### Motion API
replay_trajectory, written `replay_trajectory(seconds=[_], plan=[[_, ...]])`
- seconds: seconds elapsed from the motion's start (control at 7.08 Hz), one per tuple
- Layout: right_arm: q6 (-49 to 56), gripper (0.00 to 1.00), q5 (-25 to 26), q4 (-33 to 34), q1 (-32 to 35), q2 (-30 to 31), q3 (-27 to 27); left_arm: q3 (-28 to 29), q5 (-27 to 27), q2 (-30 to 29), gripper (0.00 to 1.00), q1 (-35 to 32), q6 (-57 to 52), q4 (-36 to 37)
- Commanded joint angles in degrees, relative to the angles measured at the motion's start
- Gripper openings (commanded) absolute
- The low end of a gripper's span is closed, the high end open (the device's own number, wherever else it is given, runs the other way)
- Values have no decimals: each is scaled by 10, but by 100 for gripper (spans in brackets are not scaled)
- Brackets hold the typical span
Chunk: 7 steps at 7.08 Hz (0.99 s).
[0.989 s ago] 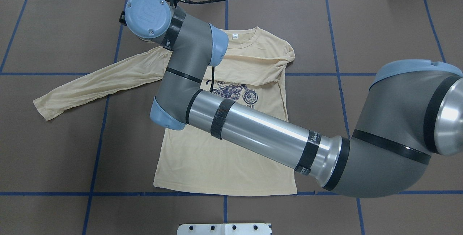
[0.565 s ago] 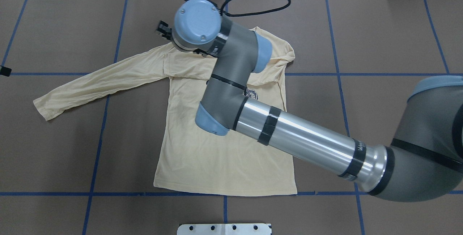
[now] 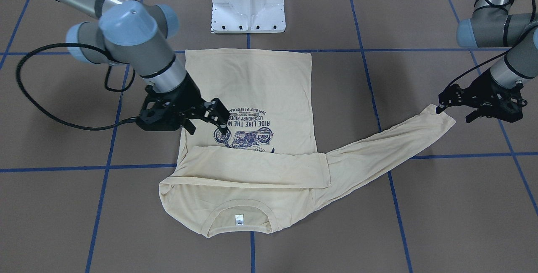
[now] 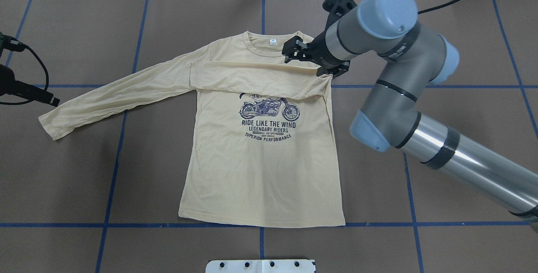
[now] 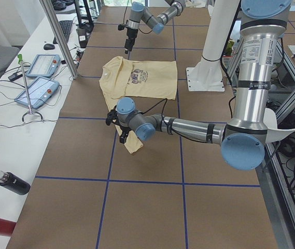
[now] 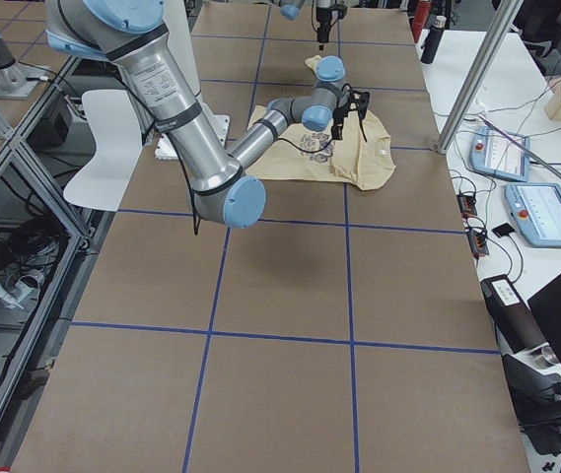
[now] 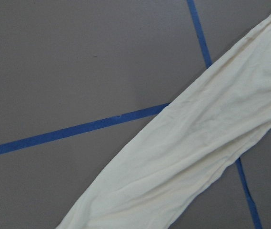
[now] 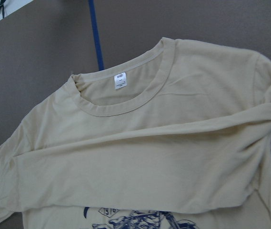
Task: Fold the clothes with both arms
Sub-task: 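Release the sleeve near the shoulder while the left gripper grasps the other cuff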
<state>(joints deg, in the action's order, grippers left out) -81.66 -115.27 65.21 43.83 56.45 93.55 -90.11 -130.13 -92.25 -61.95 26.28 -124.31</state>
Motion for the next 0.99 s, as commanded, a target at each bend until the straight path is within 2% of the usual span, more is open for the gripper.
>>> replay_trajectory(seconds=[0.0,0.14,0.42,0.85], plan=[[17,98,-26,-1,20,63,47,32,12,14,93,2,-41,-3],[17,98,-26,-1,20,69,52,35,10,13,93,2,-39,-3],[17,98,-19,-1,20,72,53,45,9,12,81,2,-40,-2],[17,98,-14,-1,21,105,87,60,9,4,80,3,-40,-1]])
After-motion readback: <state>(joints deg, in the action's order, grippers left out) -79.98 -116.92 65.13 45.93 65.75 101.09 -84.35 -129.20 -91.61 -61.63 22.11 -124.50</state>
